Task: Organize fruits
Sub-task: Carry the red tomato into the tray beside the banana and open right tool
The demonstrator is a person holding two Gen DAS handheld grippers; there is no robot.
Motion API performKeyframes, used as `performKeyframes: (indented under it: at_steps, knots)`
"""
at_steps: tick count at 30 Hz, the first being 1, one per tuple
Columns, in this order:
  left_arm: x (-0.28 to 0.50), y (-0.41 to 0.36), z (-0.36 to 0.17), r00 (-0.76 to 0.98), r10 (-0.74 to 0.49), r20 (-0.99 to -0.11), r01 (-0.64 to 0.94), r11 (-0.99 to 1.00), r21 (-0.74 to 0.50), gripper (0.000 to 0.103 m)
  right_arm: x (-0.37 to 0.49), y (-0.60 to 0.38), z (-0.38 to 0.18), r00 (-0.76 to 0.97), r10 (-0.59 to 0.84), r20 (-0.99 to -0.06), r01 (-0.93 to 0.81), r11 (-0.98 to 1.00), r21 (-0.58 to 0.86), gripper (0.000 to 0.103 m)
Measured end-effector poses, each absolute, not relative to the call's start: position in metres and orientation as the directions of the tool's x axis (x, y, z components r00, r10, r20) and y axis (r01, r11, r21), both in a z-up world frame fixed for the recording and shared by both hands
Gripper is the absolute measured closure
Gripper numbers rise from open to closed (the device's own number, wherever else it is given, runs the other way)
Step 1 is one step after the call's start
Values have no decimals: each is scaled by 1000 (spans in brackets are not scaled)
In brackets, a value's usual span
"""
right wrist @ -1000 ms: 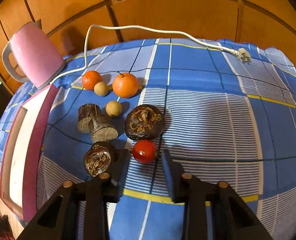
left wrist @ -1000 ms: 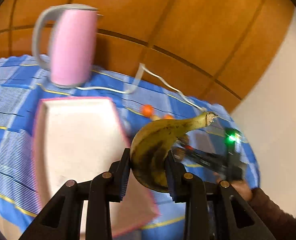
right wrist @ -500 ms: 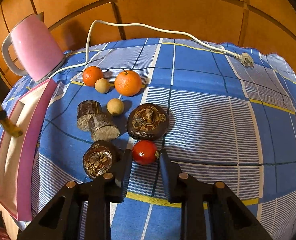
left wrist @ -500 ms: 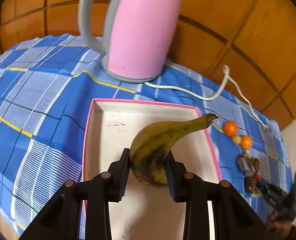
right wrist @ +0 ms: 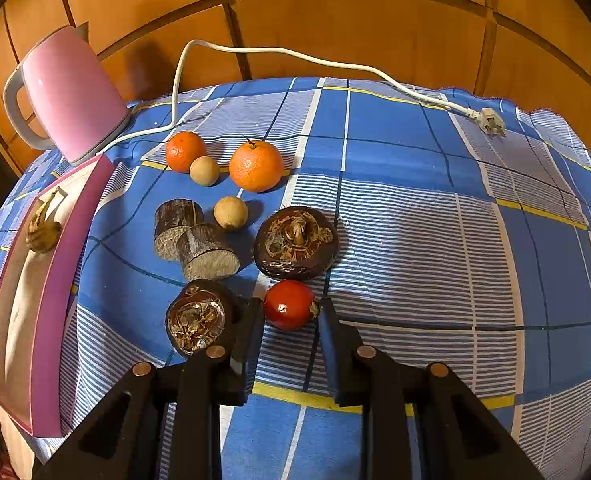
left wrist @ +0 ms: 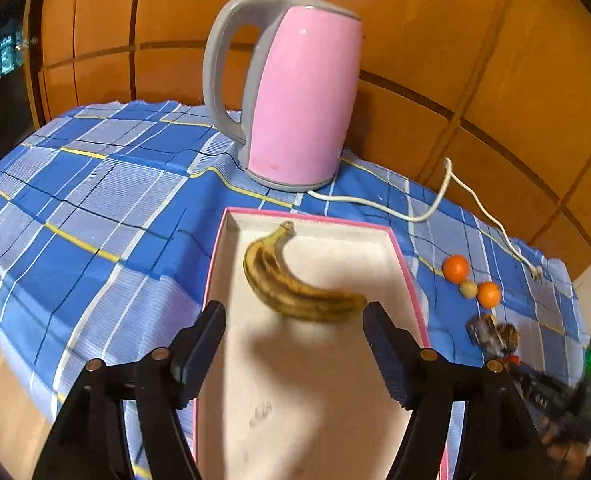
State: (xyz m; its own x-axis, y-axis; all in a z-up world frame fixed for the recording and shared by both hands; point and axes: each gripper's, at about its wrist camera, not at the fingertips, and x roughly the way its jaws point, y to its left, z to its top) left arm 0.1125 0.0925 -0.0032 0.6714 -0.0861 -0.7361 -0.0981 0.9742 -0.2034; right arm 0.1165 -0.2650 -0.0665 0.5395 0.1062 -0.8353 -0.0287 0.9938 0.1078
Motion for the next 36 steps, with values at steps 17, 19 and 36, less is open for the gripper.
performKeyframes:
  at_steps: [17,19,36]
  knots:
    - [56,61,1,683,-84,-725,-42,987,-154,26,91,-269,-58,560,111,-821,-17,992,123,76]
    - [52,60,2,687,-83,-722,-40,988,-152,23,87,-270,-56,564,116,-818,-16,992,129,76]
    - [44,68,-3,678,-88,-730,-45,986,-162,17,58,-234,-25,599,199,-776,-134,980,149,77]
